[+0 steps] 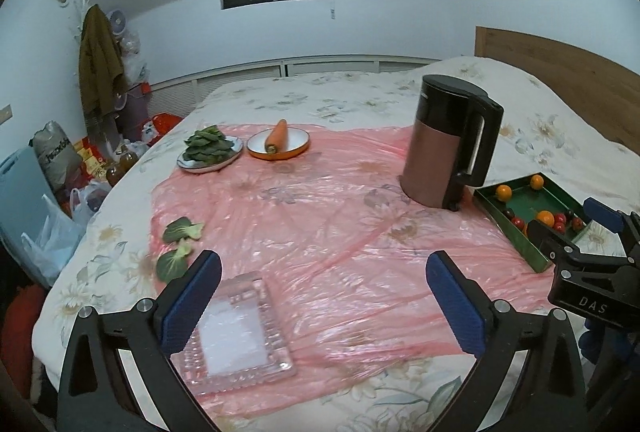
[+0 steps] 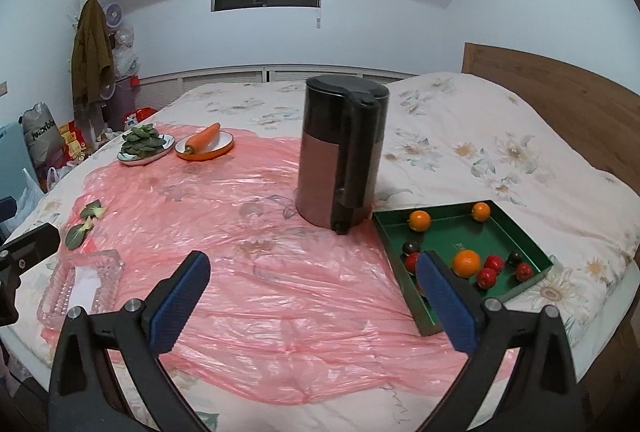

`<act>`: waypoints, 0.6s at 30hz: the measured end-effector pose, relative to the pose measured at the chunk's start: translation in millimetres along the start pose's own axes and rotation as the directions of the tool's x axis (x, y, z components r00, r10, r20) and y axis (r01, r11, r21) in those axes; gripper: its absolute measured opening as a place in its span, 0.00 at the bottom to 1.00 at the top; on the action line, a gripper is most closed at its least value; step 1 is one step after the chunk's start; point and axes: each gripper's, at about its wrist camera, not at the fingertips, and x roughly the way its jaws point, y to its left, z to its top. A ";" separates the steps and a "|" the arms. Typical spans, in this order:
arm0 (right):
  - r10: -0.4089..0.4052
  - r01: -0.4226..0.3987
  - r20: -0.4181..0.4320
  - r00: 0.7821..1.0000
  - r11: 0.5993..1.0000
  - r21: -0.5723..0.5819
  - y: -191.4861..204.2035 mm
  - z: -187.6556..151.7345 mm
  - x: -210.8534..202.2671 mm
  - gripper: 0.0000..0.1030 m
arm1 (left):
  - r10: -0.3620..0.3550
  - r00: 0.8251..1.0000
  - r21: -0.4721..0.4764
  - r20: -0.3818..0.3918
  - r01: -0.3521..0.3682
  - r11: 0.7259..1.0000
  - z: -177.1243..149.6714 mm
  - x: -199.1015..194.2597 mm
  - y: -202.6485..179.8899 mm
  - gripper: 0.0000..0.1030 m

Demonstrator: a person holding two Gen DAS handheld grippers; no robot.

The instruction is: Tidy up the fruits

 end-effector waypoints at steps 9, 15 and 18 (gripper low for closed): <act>-0.001 0.002 0.015 1.000 1.000 -0.025 17.4 4.4 -10.7 1.00 | -0.002 1.000 -0.039 0.014 0.002 0.999 -2.8 -12.6 21.9 0.98; -0.002 0.003 0.022 1.000 0.999 -0.033 24.7 6.5 -16.0 1.00 | 0.001 1.000 -0.046 0.029 0.001 0.999 -2.8 -20.1 29.1 0.98; -0.003 0.004 0.027 1.000 0.999 -0.036 26.6 7.3 -18.9 1.00 | 0.001 0.999 -0.049 0.034 0.001 0.999 -2.5 -22.2 31.6 0.98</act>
